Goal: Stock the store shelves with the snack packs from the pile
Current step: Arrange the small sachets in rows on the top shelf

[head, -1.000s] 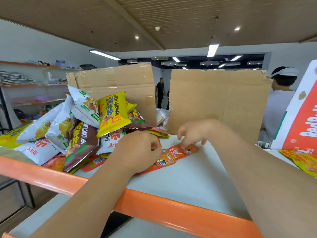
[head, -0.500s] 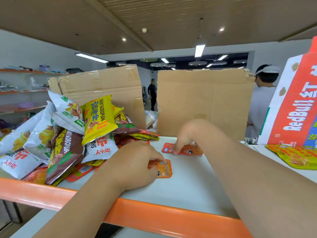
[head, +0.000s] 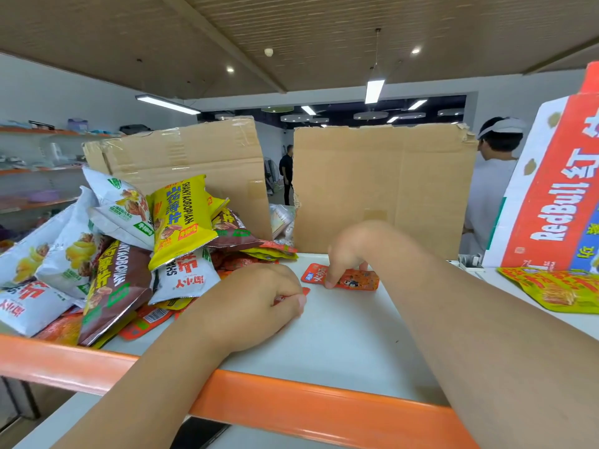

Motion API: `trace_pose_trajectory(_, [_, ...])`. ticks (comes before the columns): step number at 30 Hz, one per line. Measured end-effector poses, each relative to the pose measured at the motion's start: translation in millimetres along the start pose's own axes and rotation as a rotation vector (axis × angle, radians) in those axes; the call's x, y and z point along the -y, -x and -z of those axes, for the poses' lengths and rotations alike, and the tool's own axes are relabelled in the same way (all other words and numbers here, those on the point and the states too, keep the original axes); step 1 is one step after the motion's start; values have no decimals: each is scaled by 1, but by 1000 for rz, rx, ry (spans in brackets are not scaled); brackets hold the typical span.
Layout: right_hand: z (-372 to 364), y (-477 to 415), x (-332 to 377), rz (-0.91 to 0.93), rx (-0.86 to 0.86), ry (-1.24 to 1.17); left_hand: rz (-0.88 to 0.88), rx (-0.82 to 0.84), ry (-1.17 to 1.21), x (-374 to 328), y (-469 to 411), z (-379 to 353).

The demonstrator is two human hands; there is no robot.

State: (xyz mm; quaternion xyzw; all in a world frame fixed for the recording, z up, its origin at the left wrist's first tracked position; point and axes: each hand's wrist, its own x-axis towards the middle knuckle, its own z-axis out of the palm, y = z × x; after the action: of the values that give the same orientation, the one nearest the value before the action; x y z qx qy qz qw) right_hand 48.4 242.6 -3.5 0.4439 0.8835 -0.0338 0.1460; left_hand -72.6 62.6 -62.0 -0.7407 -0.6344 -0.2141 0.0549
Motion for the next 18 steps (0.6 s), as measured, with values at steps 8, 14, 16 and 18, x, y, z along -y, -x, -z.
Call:
trace_pose_trajectory(8, [0, -4, 1, 20, 41, 27, 224, 44, -173, 2, 5, -2])
trace_pose_trajectory(14, [0, -2, 0, 18, 48, 5, 246, 23, -58, 4, 5, 0])
trace_pose_trajectory(16, [-1, -3, 0, 24, 57, -17, 257, 15, 43, 3, 6, 1])
trace_pose_trajectory(18, [-1, -6, 0, 24, 67, -40, 269, 17, 37, 3, 6, 2])
